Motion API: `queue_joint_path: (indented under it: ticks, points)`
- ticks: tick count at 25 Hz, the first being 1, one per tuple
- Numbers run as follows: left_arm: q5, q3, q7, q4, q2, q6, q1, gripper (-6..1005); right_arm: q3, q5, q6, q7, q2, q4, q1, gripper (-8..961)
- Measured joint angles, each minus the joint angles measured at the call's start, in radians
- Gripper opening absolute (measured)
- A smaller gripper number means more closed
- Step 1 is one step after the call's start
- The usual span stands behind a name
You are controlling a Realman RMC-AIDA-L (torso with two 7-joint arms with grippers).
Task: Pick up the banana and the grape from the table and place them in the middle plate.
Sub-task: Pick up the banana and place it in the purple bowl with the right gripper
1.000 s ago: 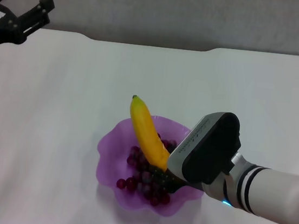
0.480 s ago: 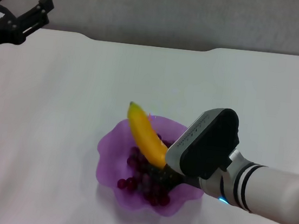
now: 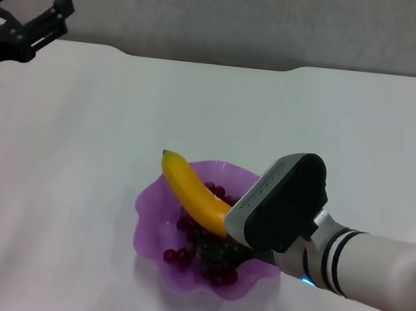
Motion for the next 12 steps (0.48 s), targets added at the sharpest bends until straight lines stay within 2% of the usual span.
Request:
queue_joint_path:
  ticks: [5,12]
  points:
    - [0.000,0.000,0.000,0.000,0.000,0.000,0.000,816,-0.003,-0.003,-0.007,0.000,0.000,0.019,0.001,884]
    - [0.001,-0.002,0.000,0.000,0.001,0.000,0.001,816,-0.006,-0.026,-0.046,-0.001,-0.004,0.083,-0.008,884]
